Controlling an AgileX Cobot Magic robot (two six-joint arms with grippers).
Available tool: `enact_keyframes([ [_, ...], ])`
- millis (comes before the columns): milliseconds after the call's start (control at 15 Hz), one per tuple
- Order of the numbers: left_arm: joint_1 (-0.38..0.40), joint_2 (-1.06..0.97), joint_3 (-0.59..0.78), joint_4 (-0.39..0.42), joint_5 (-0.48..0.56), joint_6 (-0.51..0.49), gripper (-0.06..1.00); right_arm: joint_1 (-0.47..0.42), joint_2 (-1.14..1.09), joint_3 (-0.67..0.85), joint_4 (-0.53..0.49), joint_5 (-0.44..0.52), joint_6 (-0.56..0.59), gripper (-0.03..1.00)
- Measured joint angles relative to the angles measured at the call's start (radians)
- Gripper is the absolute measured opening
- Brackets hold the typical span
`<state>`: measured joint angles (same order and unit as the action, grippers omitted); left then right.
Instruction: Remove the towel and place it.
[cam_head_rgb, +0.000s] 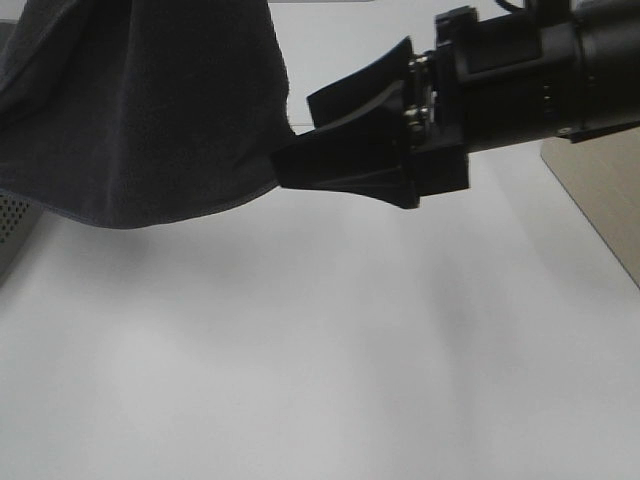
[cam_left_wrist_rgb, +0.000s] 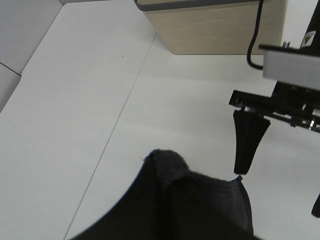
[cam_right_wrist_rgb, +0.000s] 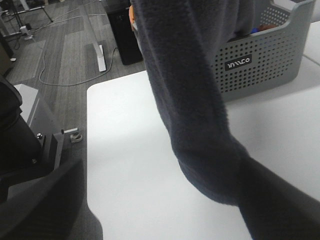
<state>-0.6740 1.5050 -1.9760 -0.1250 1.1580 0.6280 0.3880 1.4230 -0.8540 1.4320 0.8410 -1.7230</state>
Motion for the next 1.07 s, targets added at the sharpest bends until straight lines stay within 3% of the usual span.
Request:
enact_keyframes([
  [400, 0.000, 0.000, 0.000, -0.012, 0.015, 0.000, 0.00, 0.033, 0.097, -0.078, -0.005, -0.054, 0.036, 0.81],
  [600, 0.000, 0.016, 0.000, -0.013, -0.070, 0.000, 0.00, 0.033, 0.137, -0.078, -0.013, 0.055, -0.013, 0.81],
  [867, 0.000, 0.056, 0.000, -0.014, -0.096, 0.000, 0.00, 0.034, 0.155, -0.088, -0.003, 0.058, -0.023, 0.81],
  [1067, 0.000, 0.071, 0.000, -0.014, -0.116, 0.000, 0.00, 0.035, 0.156, -0.088, 0.000, 0.051, -0.041, 0.68],
])
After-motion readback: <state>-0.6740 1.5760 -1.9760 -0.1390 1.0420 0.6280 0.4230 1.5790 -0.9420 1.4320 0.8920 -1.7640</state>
